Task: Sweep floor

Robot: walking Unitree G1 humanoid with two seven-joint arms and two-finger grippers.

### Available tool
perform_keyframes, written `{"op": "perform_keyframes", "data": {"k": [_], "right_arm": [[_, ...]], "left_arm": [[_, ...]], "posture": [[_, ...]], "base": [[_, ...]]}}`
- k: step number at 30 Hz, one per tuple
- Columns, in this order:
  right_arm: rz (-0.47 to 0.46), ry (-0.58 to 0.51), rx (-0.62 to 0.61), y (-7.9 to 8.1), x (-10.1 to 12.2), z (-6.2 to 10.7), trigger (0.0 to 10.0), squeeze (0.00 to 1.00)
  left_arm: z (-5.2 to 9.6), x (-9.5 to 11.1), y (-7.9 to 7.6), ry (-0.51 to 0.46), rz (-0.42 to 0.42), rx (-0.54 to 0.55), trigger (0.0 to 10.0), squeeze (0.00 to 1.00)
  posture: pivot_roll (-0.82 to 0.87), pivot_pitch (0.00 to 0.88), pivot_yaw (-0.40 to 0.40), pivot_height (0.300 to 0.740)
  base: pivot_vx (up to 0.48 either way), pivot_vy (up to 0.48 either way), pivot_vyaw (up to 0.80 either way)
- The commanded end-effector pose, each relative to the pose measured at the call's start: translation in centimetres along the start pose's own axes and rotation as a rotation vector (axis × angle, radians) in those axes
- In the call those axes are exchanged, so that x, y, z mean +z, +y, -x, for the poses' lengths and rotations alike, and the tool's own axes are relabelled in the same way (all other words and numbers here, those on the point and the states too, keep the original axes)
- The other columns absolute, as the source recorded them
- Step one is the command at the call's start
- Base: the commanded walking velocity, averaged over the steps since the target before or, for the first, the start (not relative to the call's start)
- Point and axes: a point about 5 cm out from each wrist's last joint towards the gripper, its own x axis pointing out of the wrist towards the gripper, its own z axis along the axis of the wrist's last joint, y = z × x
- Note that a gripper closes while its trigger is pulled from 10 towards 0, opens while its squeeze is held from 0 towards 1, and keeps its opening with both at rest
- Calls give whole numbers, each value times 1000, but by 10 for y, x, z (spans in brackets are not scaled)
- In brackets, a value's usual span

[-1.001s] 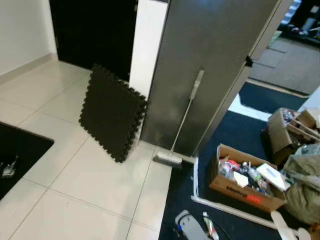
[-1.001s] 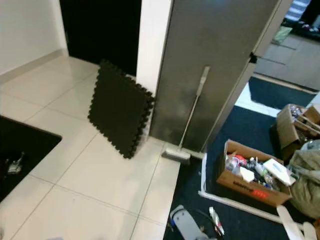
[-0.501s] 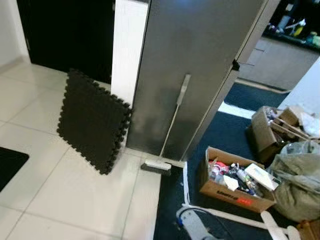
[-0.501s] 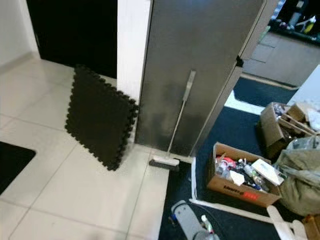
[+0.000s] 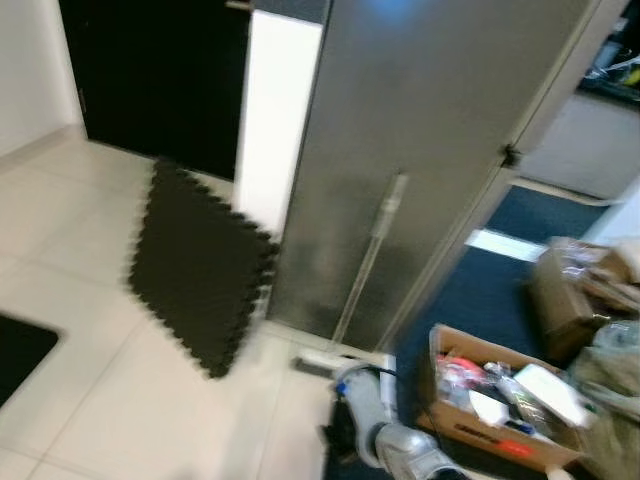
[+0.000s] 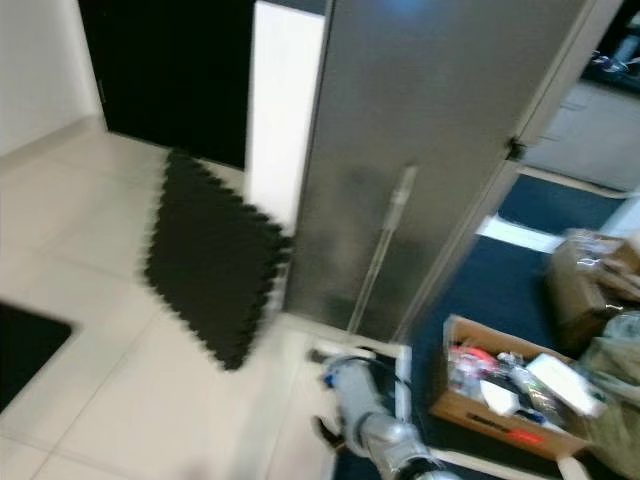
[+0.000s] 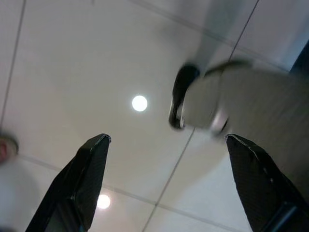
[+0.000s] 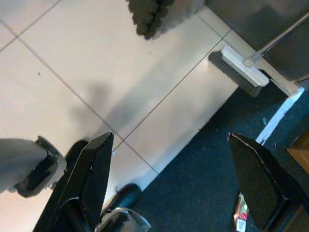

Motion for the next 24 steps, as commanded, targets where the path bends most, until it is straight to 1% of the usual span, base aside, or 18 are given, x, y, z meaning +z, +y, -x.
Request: {"op": "perform_keyframes", "data": {"k": [1,2,4,8,12,13,17,19,24], "right_arm": [[-20,9,-33,-12,-6,5,10000,0],[-20,9,-33,-12,-6,5,10000,0],[-20,-9,-24,-11,-2,4,10000,0],[-37,-94,24,-4,19,-1,10000,0],[-39,-113,30,-3,24,-2,10000,0],[-44,-143,45,-1,33,-4,10000,0],[-44,-167,66,2,40,-5,10000,0],[-44,-199,105,7,49,-6,10000,0],[-43,-233,135,12,59,-8,10000,0]], "left_arm": [[0,-3,-14,13,-15,-47,10000,0],[0,-3,-14,13,-15,-47,10000,0],[0,-3,-14,13,-15,-47,10000,0],[0,-4,-14,16,-19,-50,10000,0],[0,-4,-14,15,-20,-50,10000,0],[0,-4,-14,15,-19,-50,10000,0],[0,-5,-14,15,-18,-50,10000,0],[1,-5,-14,16,-17,-51,10000,0],[1,-5,-15,17,-14,-51,10000,0]], "posture": [[187,0,-193,740],[187,0,-193,740],[187,0,-193,740],[187,0,-194,740],[188,0,-194,740],[188,0,-193,740],[188,0,-193,740],[188,0,-194,740],[191,0,-193,740]], "base": [[311,0,-800],[311,0,-800],[311,0,0],[313,0,0],[311,0,0],[311,0,0],[308,0,0],[307,0,0],[310,0,0]]}}
